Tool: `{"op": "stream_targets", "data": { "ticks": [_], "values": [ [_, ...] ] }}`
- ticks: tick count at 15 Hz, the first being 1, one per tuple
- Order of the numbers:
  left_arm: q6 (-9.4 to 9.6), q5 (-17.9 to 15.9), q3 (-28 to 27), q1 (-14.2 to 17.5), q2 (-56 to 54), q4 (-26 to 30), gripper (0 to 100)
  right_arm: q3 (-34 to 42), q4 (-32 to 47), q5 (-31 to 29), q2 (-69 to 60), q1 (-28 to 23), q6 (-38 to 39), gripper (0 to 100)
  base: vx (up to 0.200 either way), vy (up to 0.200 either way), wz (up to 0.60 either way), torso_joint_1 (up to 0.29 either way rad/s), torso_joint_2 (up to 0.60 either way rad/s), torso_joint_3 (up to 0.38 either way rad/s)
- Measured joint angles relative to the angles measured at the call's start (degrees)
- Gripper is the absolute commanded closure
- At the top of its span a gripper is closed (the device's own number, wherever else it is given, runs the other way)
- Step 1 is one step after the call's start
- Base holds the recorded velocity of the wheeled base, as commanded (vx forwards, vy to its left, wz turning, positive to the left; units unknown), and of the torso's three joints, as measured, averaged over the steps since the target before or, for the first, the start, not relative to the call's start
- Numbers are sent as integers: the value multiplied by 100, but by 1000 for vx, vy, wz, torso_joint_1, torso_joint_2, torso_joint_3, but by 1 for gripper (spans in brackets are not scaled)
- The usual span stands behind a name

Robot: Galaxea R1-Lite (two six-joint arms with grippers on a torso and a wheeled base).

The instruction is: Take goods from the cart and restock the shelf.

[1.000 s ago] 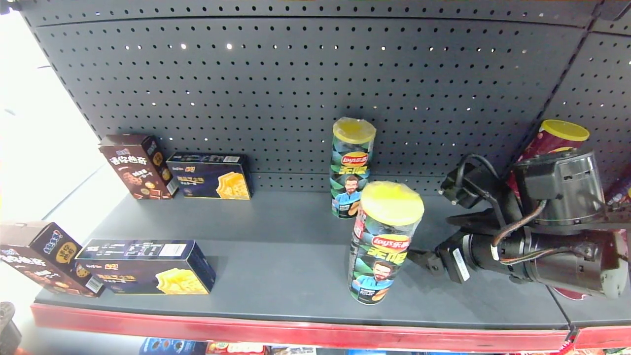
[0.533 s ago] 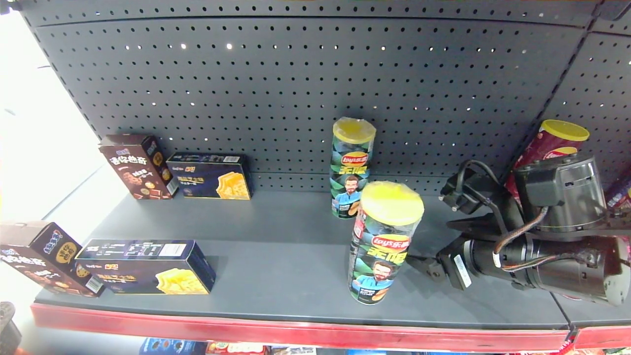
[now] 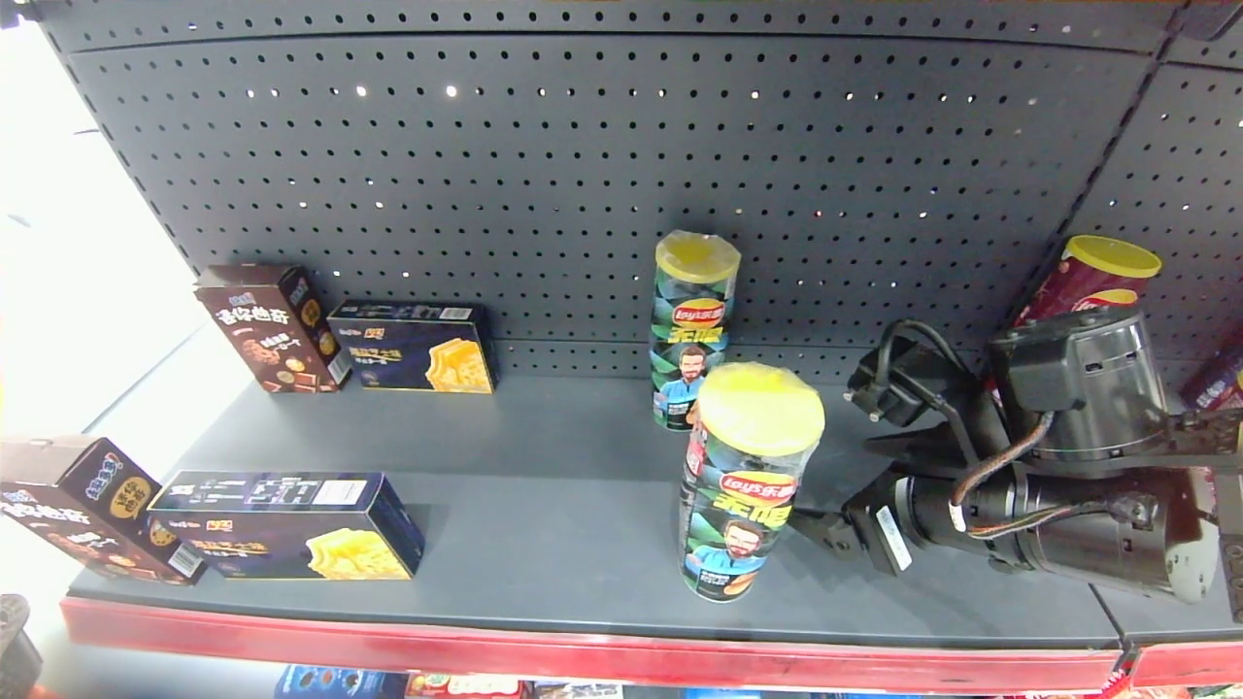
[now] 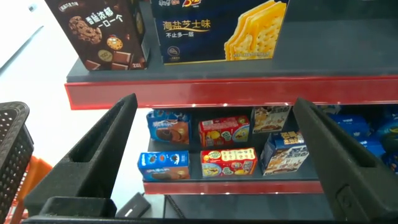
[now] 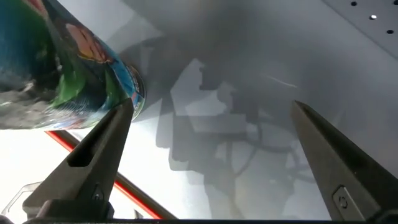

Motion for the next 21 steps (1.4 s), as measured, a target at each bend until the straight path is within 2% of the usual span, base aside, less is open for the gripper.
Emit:
{"op": "stream_targets", "data": {
  "ticks": [9, 21],
  "values": [
    [-9, 2, 0, 2, 1, 5, 0, 473, 0, 9, -366, 2, 0, 0, 0, 0, 0, 0, 0, 0],
    [-9, 0, 0, 0, 4, 5, 0, -135, -2, 2, 139, 243, 0, 0, 0, 0, 0, 0, 0, 0]
  ]
}}
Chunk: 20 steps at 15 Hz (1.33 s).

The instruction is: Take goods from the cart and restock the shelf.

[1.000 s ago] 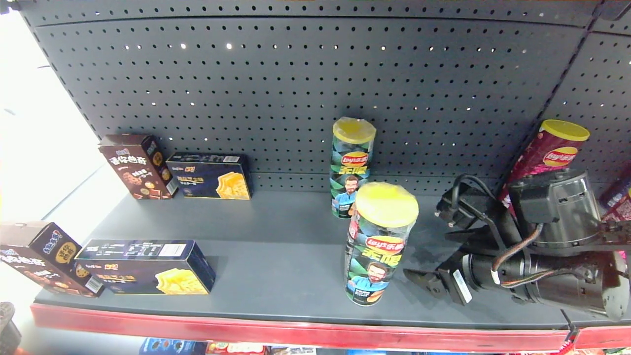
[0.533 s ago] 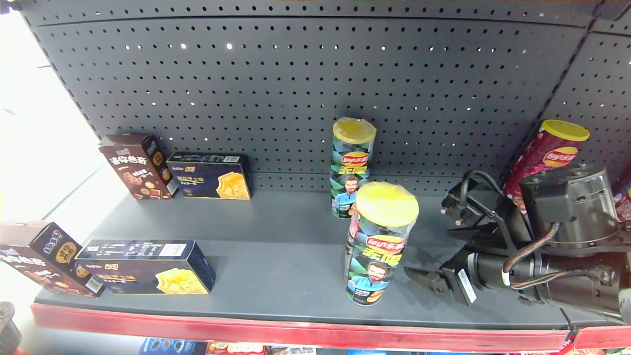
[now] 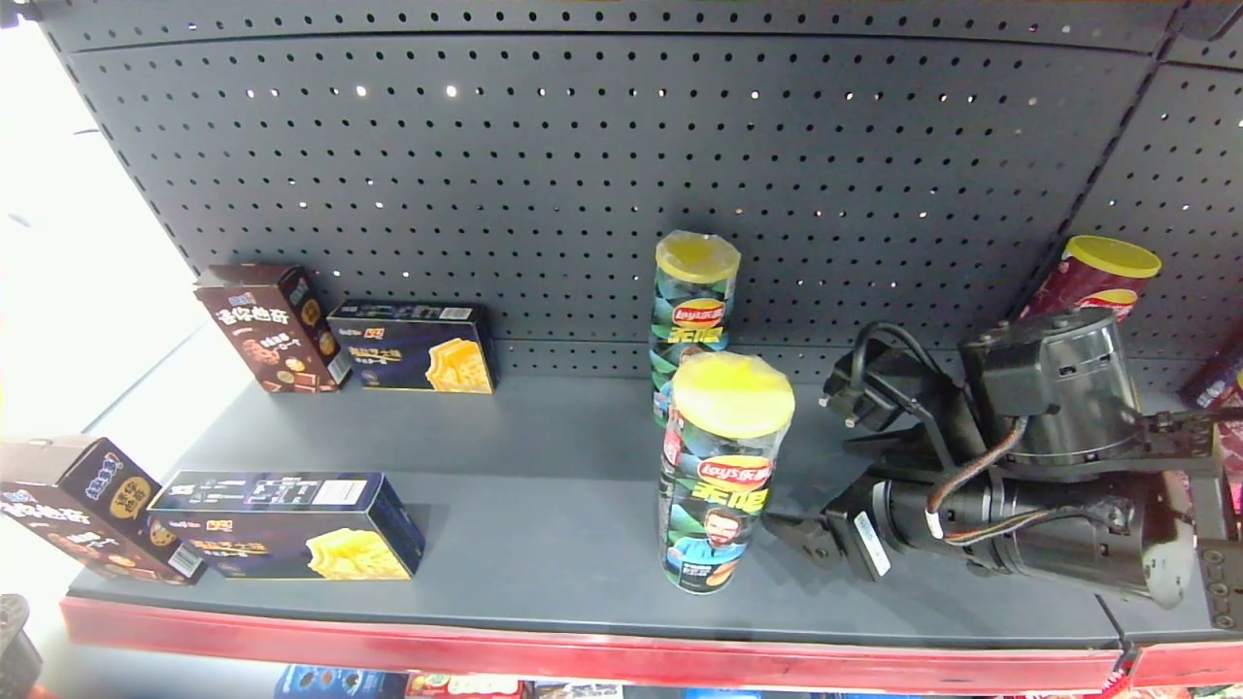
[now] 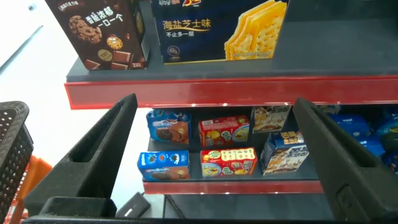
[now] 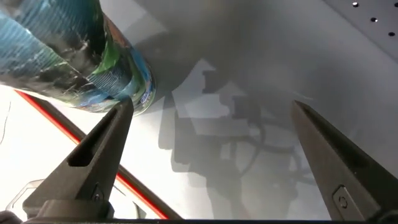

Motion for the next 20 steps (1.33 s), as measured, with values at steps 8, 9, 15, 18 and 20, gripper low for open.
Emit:
{"op": "stream_targets", "data": {
  "ticks": [8, 9, 15, 18, 20],
  "values": [
    [0, 2, 0, 2, 0, 0, 0, 13, -4, -11, 9, -2, 0, 0, 0, 0, 0, 0, 0, 0],
    [0, 0, 0, 0, 0, 0, 0, 2, -4, -9, 30, 9, -2, 0, 0, 0, 0, 0, 0, 0],
    [0, 2, 0, 0, 0, 0, 0, 29, -6, -18, 46, 91, 0, 0, 0, 0, 0, 0, 0, 0],
    [-5, 2, 0, 0, 0, 0, 0, 46, -4, -13, 9, -33, 0, 0, 0, 0, 0, 0, 0, 0],
    [-5, 2, 0, 0, 0, 0, 0, 11, -4, -11, 18, -50, 1, 0, 0, 0, 0, 0, 0, 0]
  ]
}}
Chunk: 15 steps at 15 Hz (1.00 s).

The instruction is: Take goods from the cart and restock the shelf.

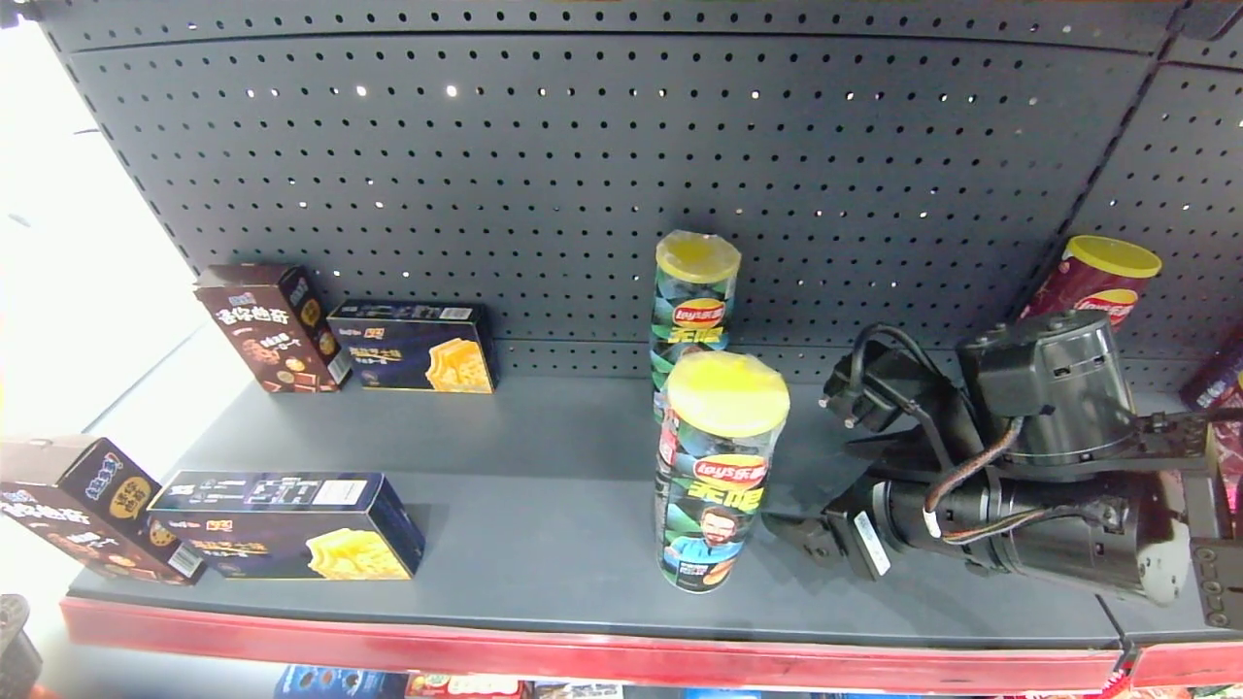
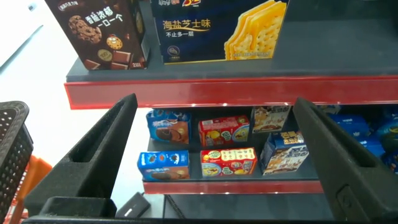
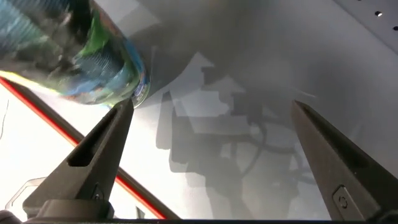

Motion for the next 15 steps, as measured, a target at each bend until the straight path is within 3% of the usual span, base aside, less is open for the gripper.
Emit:
{"op": "stream_targets", "data": {
  "ticks": [15],
  "values": [
    [-5, 0, 0, 0, 0, -2, 0, -39, -2, 2, 98, 80, -17, 0, 0, 0, 0, 0, 0, 0]
  ]
}}
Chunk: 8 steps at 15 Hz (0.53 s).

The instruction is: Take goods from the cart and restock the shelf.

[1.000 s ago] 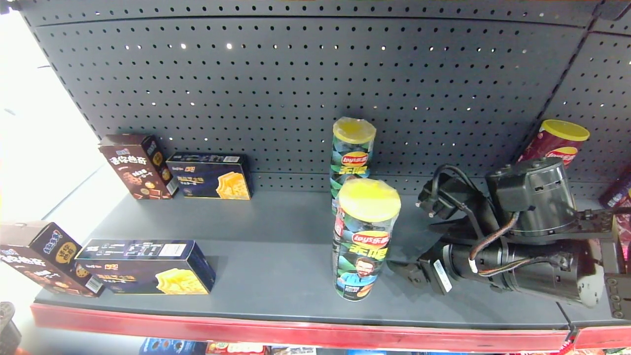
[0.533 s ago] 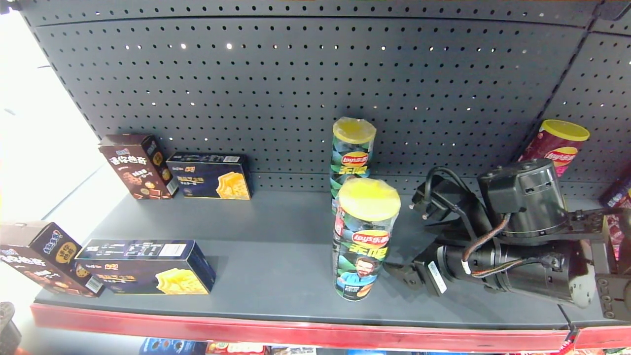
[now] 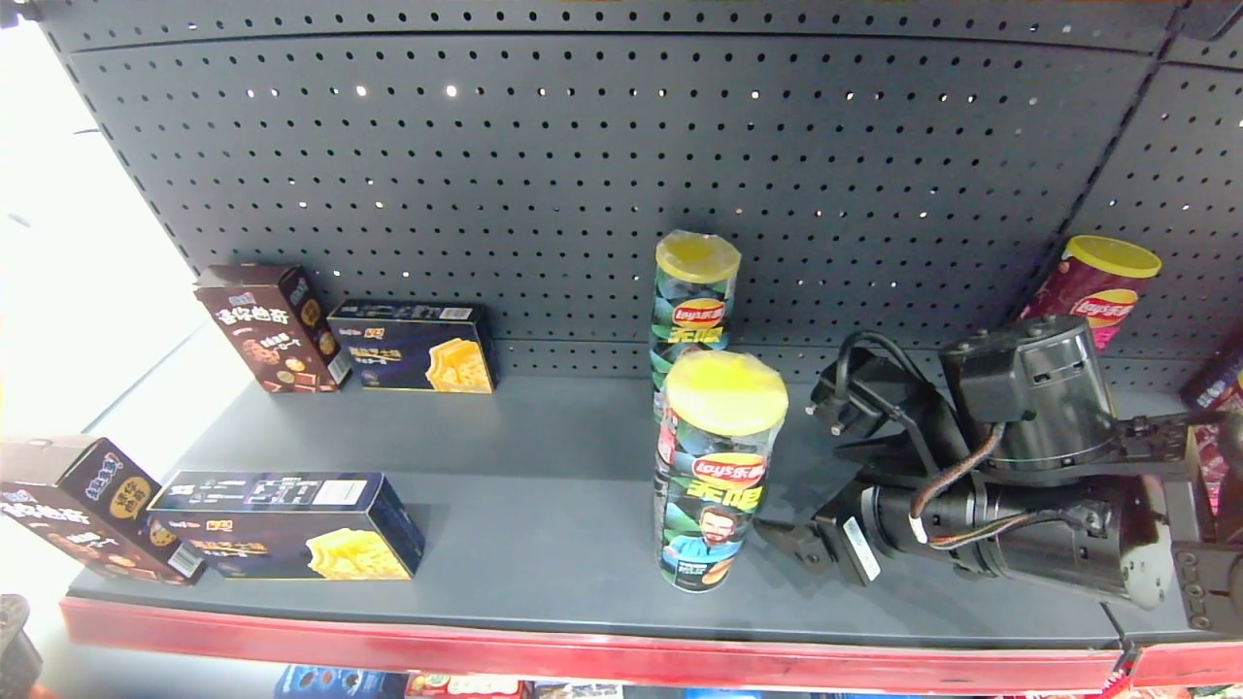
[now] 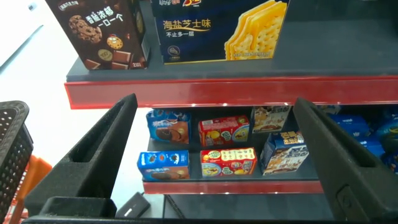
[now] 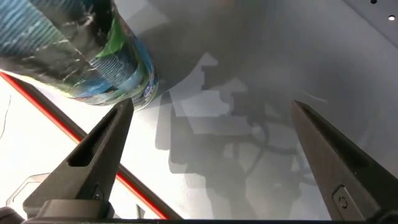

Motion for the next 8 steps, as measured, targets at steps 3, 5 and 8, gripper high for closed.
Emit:
{"op": "stream_targets", "data": {
  "ticks": [3, 5, 8],
  "values": [
    [0, 2, 0, 0, 0, 2, 0, -28, -2, -2, 30, 29, -2, 0, 0, 0, 0, 0, 0, 0],
    [0, 0, 0, 0, 0, 2, 0, -66, -11, -2, 66, 60, 0, 0, 0, 0, 0, 0, 0, 0],
    [-1, 4, 0, 0, 0, 0, 0, -80, -9, 0, 90, 82, 0, 0, 0, 0, 0, 0, 0, 0]
  ]
}}
